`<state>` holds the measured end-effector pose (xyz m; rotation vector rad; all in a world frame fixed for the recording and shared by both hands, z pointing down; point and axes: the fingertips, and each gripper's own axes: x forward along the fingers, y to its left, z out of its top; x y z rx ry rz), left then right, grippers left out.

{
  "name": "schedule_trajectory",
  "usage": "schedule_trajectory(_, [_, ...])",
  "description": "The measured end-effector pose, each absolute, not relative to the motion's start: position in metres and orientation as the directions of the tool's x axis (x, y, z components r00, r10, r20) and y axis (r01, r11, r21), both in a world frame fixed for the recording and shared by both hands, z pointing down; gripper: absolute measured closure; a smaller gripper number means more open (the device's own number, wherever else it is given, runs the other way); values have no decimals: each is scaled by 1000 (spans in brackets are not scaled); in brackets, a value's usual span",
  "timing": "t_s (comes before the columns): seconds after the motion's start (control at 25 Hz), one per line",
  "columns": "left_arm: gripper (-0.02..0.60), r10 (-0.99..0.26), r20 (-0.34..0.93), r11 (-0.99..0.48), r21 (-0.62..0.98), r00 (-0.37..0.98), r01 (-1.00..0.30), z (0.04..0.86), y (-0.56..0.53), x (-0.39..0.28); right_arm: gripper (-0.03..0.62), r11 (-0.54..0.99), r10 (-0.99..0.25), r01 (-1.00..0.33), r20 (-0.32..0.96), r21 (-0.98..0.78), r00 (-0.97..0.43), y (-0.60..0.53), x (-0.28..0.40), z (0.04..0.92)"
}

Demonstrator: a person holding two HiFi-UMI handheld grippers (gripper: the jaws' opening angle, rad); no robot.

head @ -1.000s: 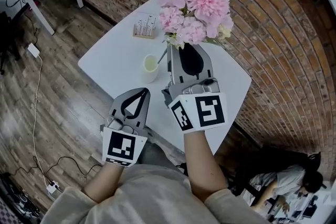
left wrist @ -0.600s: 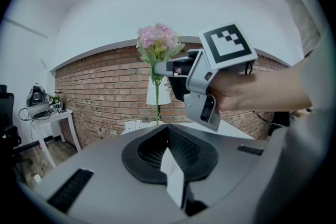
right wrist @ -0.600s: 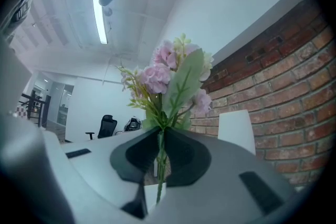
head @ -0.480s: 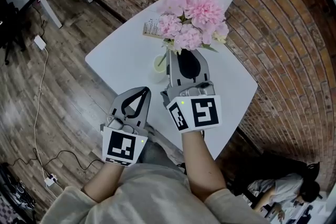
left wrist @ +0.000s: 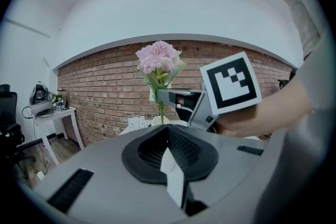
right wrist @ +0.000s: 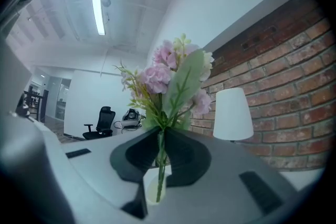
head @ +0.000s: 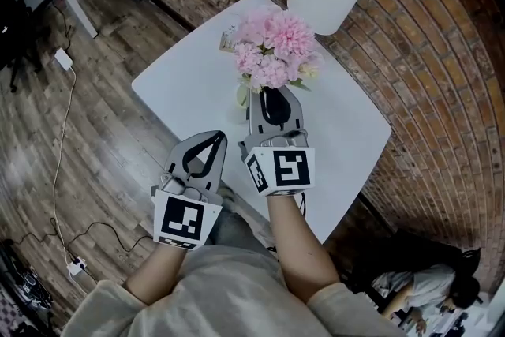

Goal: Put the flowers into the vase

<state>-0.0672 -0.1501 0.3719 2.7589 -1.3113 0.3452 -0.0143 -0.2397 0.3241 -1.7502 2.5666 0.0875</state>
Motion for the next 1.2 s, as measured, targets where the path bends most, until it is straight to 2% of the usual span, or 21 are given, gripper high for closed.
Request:
schedule_trajectory(0.68, [578,-756,240,-630,-18,608,-776,375,-149,-70,551,343,-939,-937,39,71,-341,-241,-19,375])
schedule_trajectory(1.2, [578,-759,230,-630,-20,609,-777,375,-150,-71,493,324,-946,-939,64,114,-318,-233,-20,382])
